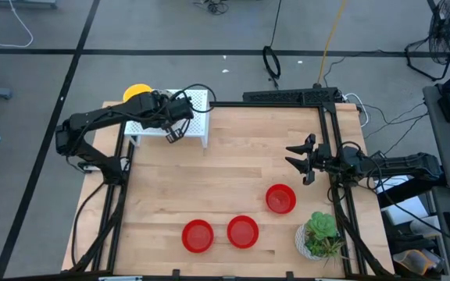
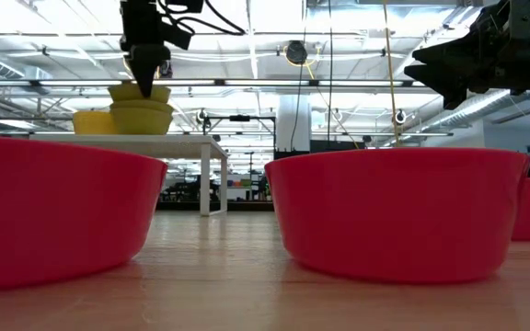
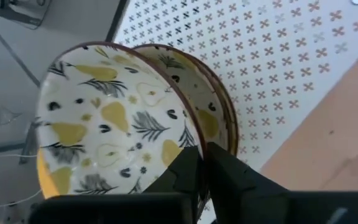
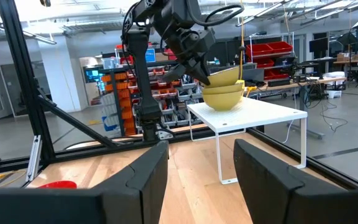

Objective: Pick & Place Mini bowls
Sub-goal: Stack the white patterned bowl on top of the other white patterned bowl on the shelf

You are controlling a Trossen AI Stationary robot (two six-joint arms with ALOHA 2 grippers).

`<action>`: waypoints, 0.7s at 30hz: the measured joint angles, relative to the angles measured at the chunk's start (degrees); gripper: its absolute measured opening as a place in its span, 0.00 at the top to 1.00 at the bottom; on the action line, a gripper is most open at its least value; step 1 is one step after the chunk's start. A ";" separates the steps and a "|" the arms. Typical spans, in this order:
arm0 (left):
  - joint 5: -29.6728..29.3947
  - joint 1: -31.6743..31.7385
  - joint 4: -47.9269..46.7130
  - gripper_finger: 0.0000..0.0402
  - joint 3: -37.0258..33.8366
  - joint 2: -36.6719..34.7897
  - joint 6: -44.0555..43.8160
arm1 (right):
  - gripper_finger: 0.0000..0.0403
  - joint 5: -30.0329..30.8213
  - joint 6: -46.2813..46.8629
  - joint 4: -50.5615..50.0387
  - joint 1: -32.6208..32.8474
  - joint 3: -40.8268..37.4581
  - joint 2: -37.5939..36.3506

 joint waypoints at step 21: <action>2.79 2.05 2.25 0.93 -3.57 0.00 1.56 | 0.58 0.00 -0.01 0.00 0.00 0.01 0.00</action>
